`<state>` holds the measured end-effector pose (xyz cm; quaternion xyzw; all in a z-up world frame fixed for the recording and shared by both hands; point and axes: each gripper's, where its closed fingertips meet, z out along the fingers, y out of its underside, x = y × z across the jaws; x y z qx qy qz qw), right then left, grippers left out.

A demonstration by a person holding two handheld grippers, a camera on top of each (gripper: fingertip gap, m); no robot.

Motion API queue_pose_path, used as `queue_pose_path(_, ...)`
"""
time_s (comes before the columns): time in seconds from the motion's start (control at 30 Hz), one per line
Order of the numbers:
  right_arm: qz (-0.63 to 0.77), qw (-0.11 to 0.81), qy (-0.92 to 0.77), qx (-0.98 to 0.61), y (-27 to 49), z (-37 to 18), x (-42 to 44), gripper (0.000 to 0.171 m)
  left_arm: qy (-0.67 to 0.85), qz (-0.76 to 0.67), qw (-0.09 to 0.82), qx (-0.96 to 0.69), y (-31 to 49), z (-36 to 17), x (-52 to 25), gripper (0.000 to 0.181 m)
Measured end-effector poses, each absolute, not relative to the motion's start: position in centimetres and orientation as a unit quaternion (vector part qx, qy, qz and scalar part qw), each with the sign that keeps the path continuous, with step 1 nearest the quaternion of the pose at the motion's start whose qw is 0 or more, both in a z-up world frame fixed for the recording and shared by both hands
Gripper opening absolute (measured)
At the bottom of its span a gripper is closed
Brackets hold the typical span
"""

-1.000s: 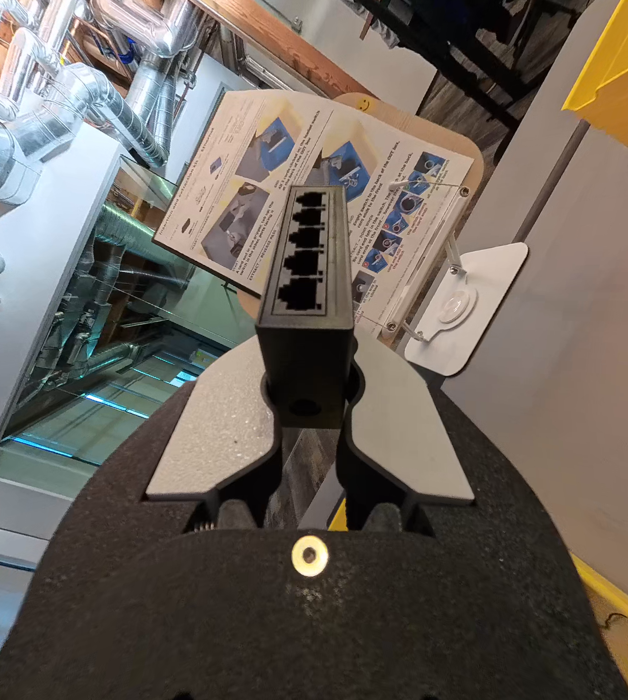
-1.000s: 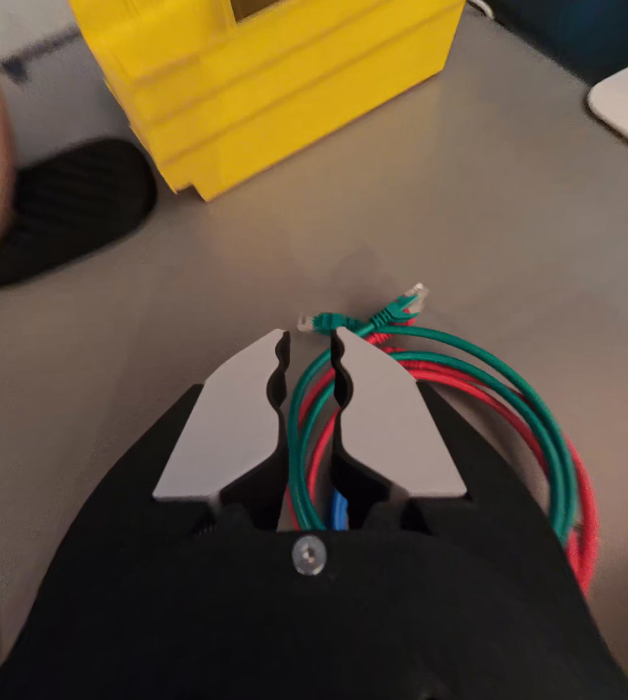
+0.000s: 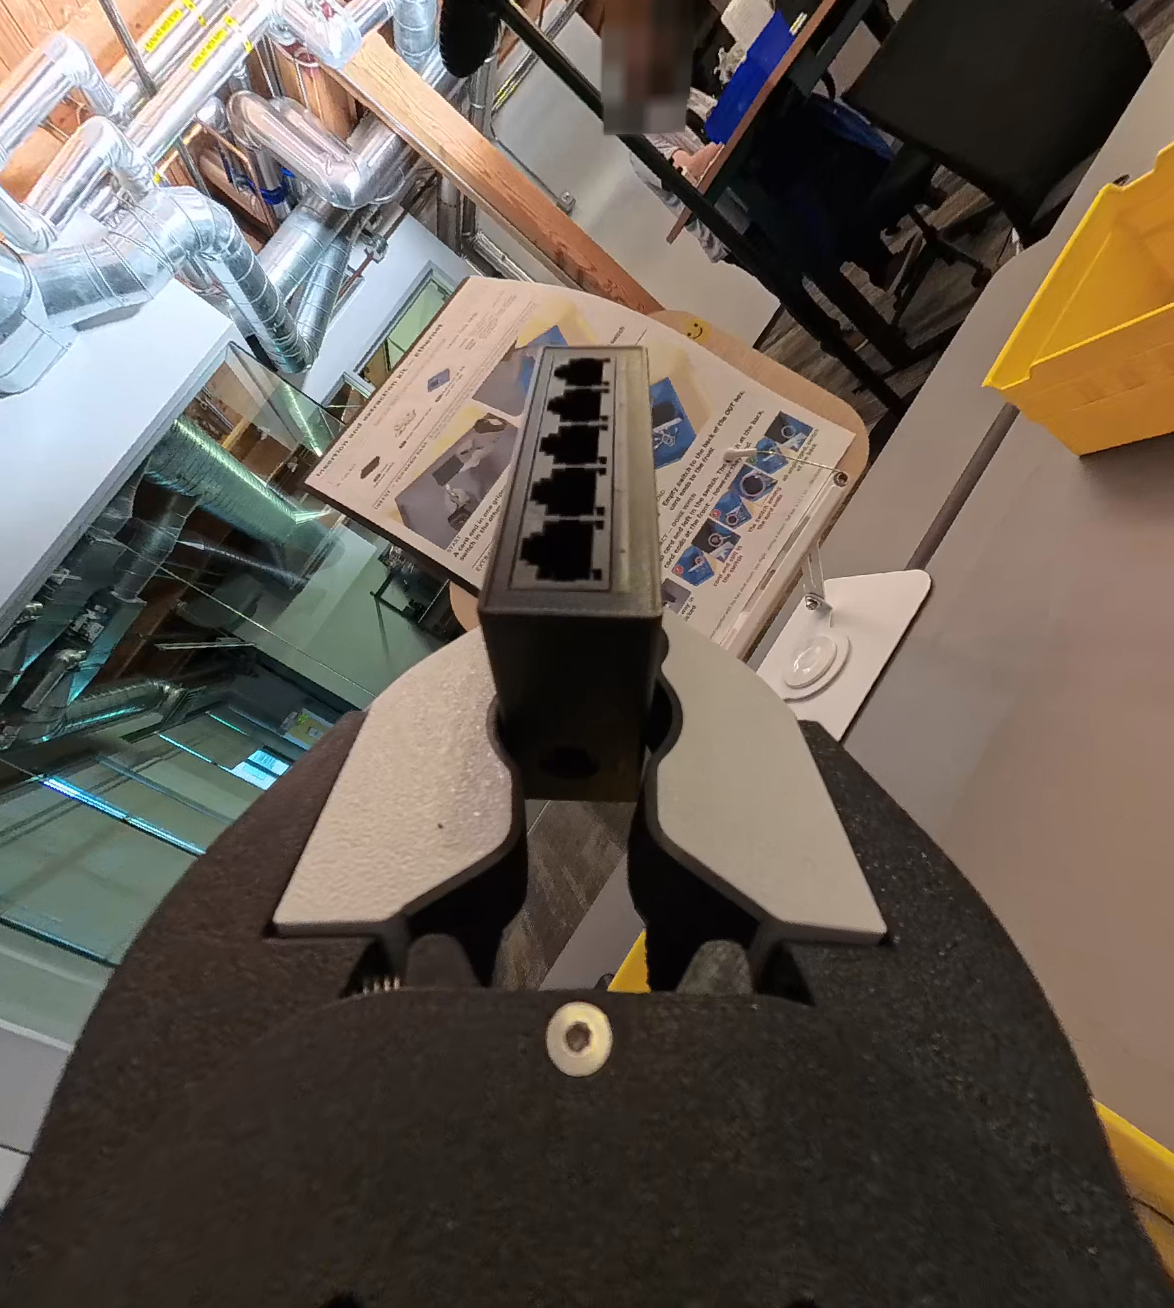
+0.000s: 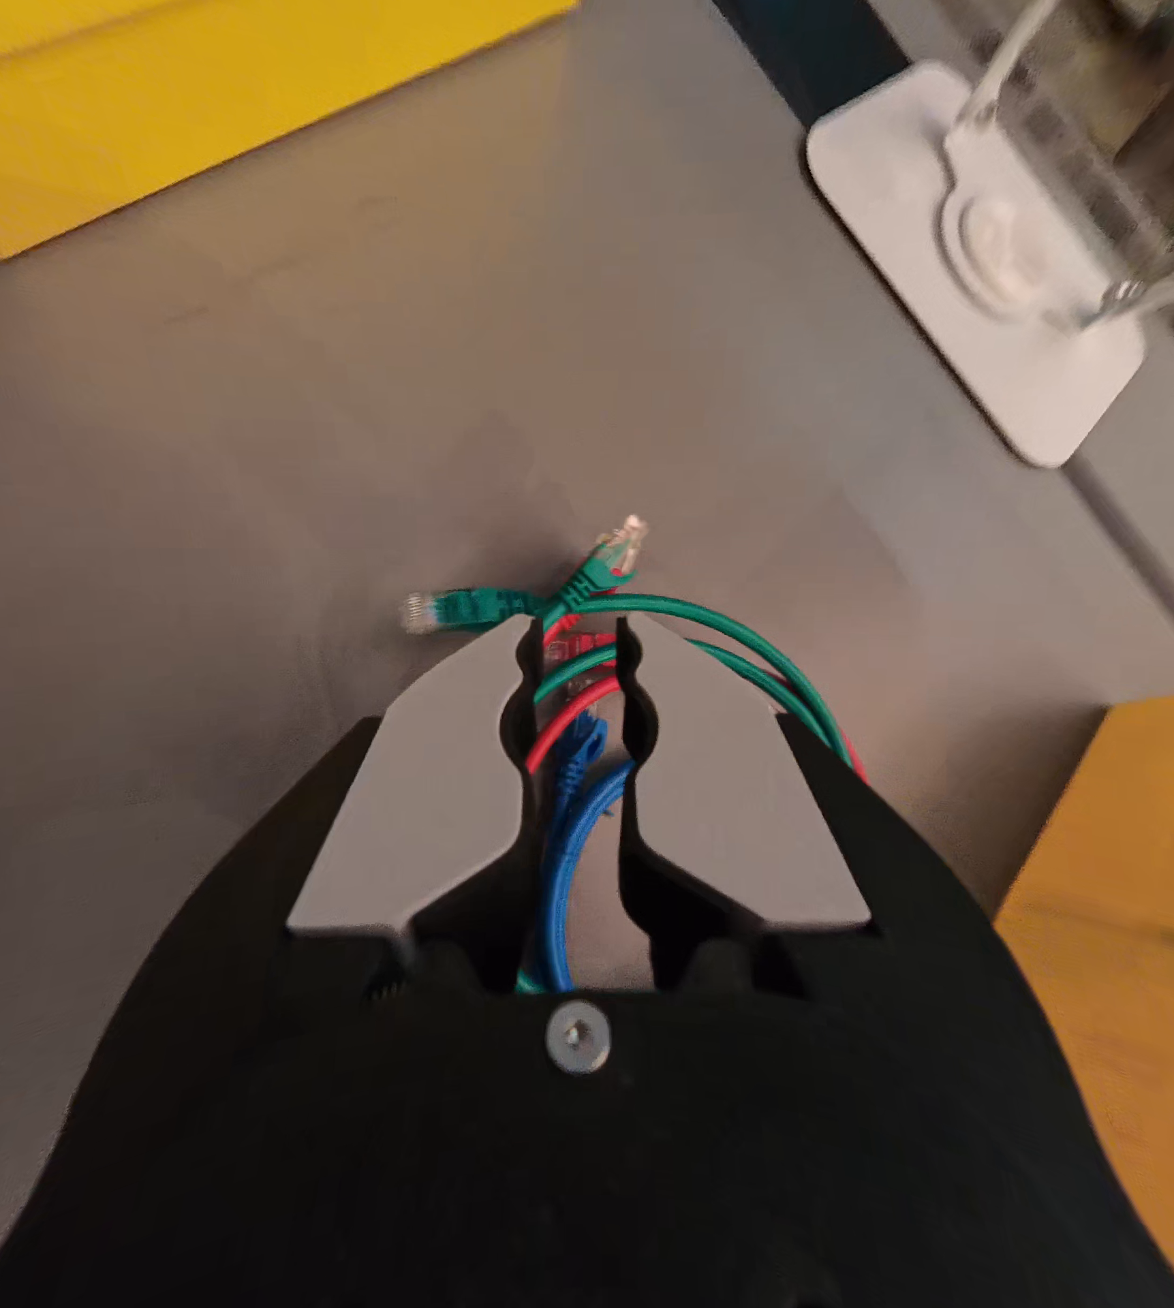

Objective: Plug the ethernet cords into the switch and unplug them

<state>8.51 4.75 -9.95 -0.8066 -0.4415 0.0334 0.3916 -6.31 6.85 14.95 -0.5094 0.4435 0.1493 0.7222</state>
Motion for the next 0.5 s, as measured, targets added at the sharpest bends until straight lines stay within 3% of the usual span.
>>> queue_pose_path(0.2, 0.286, 0.206, -0.299, -0.887, 5.0, -12.1, 7.1, 0.024, 0.449, 0.148, 0.719, -0.510, 7.0, 14.7, -6.1, 0.029)
queue_pose_path(0.5, 0.316, 0.120, -0.277, -0.899, 5.3, -13.8, 7.0, 0.020, 0.452, 0.143, 0.720, -0.507, 6.9, 14.7, -5.9, 0.029)
